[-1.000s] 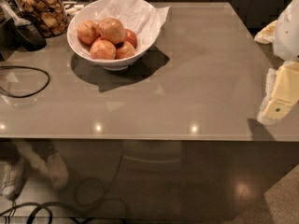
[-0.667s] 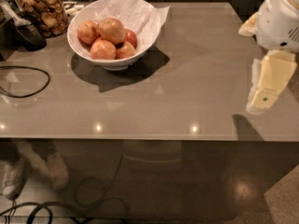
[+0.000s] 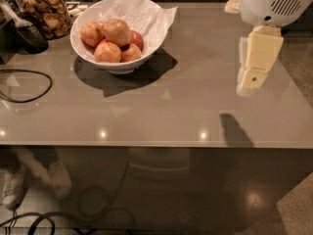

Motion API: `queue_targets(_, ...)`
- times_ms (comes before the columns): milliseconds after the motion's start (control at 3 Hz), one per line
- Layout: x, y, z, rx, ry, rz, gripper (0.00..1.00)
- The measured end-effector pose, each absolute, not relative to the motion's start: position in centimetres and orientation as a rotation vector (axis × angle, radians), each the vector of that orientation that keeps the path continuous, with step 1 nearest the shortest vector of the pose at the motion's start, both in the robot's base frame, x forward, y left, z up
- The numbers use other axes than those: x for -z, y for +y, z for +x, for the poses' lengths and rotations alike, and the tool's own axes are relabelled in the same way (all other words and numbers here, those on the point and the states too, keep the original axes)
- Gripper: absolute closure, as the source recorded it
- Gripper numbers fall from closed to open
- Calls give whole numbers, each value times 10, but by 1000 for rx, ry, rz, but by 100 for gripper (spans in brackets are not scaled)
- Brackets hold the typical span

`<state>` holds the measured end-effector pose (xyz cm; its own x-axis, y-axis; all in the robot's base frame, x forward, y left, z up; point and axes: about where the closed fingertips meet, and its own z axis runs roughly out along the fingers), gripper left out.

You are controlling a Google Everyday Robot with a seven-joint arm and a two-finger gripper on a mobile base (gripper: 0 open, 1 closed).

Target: Pick apple from white bowl

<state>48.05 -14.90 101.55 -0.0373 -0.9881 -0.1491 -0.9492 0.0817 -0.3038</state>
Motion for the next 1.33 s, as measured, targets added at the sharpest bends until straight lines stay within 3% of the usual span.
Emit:
queue_targets(333,-1016,-149,481,173,2049,-1927,0)
queue_targets(1333,-1031,-94,582,-290,1952,-1718,0)
